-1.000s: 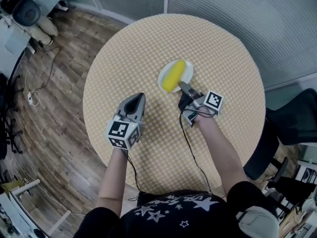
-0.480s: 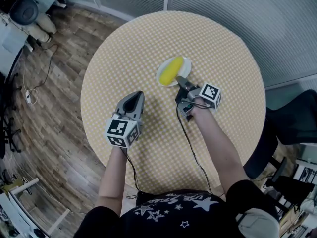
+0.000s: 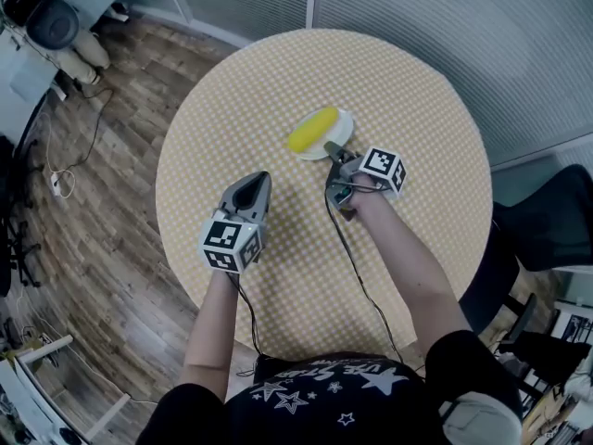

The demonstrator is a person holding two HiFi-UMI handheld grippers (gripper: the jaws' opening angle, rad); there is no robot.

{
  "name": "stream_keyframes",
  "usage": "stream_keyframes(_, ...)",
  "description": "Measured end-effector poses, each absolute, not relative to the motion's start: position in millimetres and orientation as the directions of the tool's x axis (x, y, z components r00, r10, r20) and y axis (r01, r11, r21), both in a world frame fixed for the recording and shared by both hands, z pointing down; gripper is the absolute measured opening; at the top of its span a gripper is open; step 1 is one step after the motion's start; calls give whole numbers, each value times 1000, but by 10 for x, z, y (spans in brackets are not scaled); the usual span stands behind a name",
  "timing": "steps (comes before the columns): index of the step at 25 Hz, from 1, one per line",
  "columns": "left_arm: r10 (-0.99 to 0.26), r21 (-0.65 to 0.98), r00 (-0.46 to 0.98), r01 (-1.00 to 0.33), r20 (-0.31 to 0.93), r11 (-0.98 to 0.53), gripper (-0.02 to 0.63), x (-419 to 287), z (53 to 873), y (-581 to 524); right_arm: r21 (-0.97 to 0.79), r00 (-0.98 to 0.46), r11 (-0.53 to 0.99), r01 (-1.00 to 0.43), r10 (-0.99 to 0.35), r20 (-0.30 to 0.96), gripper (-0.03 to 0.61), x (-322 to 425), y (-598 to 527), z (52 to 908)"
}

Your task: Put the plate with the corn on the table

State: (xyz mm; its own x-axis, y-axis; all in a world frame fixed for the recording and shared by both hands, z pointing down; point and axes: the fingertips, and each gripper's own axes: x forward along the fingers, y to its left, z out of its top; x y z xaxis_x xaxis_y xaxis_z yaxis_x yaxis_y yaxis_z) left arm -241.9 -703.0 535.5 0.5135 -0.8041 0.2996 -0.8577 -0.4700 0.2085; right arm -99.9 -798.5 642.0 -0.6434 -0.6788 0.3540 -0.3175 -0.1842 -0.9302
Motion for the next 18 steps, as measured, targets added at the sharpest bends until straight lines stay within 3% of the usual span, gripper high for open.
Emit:
stream_keyframes(2, -805, 209, 510, -860, 303, -466, 8, -2427, 5339, -7005, -924, -641, -181, -337, -675, 366, 73, -1003, -7968, 6391)
stream_keyframes(6, -807, 211, 504, -863, 308, -459, 8, -2459, 5304, -6936, -905, -645, -163, -394, -652, 398, 174, -1041, -7922, 6358)
stream_keyframes(11, -810, 200, 503, -864, 300, -463, 8, -2467, 5197, -6864, -886, -628, -167, -432, -649, 429, 181, -929, -7783, 6360)
stream_keyframes(18, -823, 169, 494, -870, 281, -464, 8, -2417, 4964, -6639, -882, -650, -54, -467, -656, 384, 181, -806, -7558, 5970)
